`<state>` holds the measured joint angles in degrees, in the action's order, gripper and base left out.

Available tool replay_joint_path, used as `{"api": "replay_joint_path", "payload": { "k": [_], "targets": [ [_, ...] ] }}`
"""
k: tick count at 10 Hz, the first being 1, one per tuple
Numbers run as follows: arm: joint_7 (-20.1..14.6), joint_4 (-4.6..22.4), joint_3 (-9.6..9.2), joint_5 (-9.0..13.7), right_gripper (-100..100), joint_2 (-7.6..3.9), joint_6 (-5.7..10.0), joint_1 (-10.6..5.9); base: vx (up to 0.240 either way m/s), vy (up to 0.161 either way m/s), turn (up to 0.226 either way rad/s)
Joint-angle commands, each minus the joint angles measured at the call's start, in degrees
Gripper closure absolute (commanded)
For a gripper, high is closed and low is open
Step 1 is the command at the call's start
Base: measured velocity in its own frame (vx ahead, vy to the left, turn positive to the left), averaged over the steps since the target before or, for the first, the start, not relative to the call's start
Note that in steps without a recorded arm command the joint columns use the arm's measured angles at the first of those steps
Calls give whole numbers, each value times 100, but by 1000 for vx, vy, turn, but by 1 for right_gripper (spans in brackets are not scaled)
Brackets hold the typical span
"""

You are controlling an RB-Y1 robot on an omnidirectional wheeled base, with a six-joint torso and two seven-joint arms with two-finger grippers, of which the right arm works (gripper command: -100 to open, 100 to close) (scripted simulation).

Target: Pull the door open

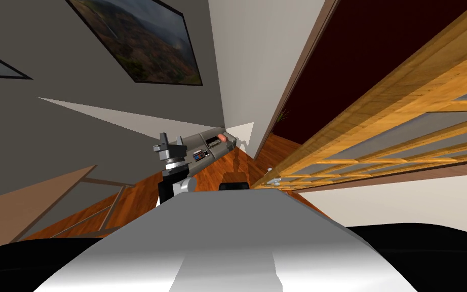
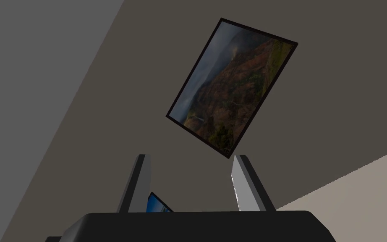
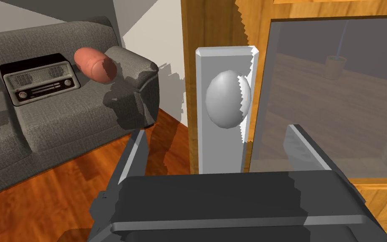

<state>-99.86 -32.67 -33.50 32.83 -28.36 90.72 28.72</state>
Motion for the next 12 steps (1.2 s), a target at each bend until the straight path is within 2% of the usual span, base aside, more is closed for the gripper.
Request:
{"api": "replay_joint_path", "payload": {
  "k": [1, 3, 4, 9, 10, 12],
  "targets": [
    [-76, 74, 43, 62, -100, -8, -11, -58, 202, -3, 97],
    [-102, 98, 55, 79, -100, -16, -3, -79, 158, -11, 52],
    [-102, 98, 55, 79, 100, -16, -3, -79, -12, -1, -13],
    [-102, 98, 55, 79, 100, -16, -3, -79, -18, -3, 1],
    [-90, 277, -54, -53, 100, 9, -29, -125, -41, 31, 37],
    [-79, 438, -169, -187, 100, 49, 40, -161, -87, 50, 43]
  ]
}}
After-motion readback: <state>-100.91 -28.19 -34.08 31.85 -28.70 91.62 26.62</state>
